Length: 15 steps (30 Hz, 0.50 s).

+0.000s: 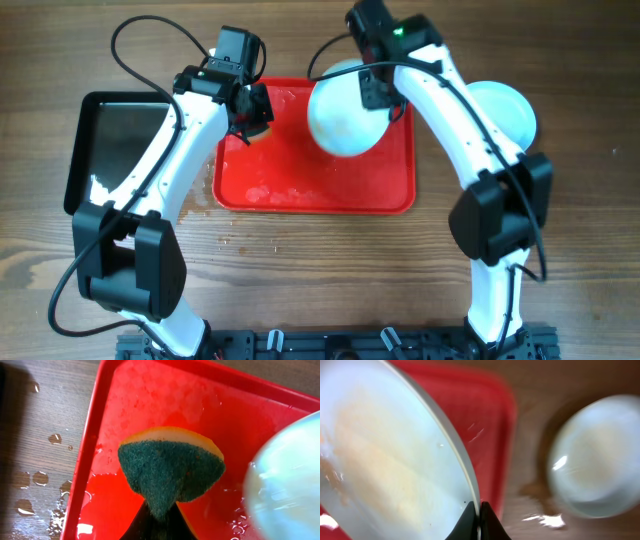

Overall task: Clean dirty plates on tray and stack at the side
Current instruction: 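Lift the last plate with the right gripper and carry it right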

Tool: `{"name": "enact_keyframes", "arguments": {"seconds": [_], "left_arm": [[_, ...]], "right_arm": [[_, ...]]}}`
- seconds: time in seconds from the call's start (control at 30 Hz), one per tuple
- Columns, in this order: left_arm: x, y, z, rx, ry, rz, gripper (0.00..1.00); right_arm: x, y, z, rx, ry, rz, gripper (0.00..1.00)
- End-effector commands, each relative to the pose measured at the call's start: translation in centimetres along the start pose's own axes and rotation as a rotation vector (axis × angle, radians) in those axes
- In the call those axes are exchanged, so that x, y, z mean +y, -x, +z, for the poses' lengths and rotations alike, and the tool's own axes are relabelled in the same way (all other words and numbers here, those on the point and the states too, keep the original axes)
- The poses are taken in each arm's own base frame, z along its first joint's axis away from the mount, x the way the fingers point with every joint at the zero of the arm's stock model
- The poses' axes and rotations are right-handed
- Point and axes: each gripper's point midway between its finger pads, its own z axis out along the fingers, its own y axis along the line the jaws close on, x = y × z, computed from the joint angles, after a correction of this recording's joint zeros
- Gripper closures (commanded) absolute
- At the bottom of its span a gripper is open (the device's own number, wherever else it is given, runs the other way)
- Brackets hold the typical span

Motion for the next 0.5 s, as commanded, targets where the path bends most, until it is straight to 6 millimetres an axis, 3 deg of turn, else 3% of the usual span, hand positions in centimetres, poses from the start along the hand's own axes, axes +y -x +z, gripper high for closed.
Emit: {"name": "enact_keyframes", "arguments": {"seconds": [0.0, 0.07, 0.13, 0.27, 0.47], "left_arm": [[0.0, -0.1, 0.2, 0.011, -0.015, -0.021, 0.96], [1.3, 0.5, 0.3, 0.008, -0.007, -0.054, 0.96], [1.9, 0.6, 0.4, 0.013, 0.002, -0.066, 0.96], [2.6, 0.5, 0.4, 0.028, 0.007, -0.081, 0.96], [2.7, 0.5, 0.4, 0.028, 0.008, -0.083, 0.96]], "right_arm": [[-5.4, 2.6, -6.0, -0.188, -0.338, -0.11, 0.96], [-3.5, 2.6, -7.0, -0.216, -0.368, -0.213, 0.96], [-3.2, 3.0, -8.1, -0.259, -0.439, -0.226, 0.96], [-3.2, 3.8, -12.6, -0.402, -0.7, -0.219, 0.96], [-1.0, 3.5, -14.9, -0.513, -0.74, -0.165, 0.96]]}}
